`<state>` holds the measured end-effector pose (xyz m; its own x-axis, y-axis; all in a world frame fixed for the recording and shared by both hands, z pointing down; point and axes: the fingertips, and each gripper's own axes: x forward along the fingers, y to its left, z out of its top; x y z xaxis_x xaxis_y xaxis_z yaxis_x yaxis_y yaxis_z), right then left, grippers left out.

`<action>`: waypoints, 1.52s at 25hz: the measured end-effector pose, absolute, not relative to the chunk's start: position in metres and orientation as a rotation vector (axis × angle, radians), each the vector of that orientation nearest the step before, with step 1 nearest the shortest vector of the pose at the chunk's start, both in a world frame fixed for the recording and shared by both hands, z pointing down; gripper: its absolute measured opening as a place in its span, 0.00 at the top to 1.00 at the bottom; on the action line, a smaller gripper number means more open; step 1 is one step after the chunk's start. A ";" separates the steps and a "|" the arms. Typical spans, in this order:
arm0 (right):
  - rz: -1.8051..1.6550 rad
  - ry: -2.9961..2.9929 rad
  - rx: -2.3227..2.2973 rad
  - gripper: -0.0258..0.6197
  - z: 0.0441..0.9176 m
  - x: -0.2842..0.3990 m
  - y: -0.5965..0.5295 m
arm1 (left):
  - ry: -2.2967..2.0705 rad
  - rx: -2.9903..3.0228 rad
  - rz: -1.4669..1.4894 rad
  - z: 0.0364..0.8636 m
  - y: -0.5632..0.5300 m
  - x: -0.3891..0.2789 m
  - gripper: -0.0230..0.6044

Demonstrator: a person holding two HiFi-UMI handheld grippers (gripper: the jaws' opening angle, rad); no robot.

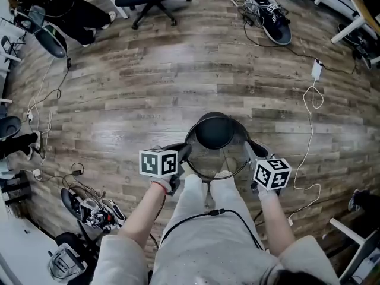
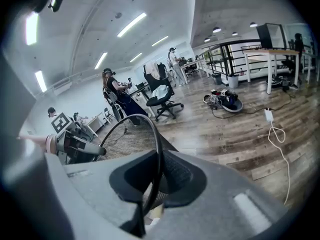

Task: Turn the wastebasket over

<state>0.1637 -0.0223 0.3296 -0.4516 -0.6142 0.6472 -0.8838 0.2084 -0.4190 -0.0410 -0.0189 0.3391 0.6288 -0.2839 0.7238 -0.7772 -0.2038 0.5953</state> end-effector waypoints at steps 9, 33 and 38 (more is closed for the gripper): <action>1.058 -2.207 1.421 0.90 0.266 0.164 -0.010 | -0.814 1.812 0.492 0.275 -0.004 -0.035 0.88; 1.044 -2.320 1.490 0.91 0.205 0.170 -0.009 | -0.859 1.845 0.383 0.204 -0.006 -0.032 0.87; 1.043 -2.334 1.484 0.91 0.203 0.189 -0.014 | -0.890 1.831 0.336 0.201 -0.010 -0.015 0.87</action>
<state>0.1889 -0.0140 0.2029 -0.4830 -0.7210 0.4968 -0.8511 0.2531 -0.4600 -0.0146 -0.0099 0.2008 0.6870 -0.4200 0.5929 -0.7072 -0.1993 0.6783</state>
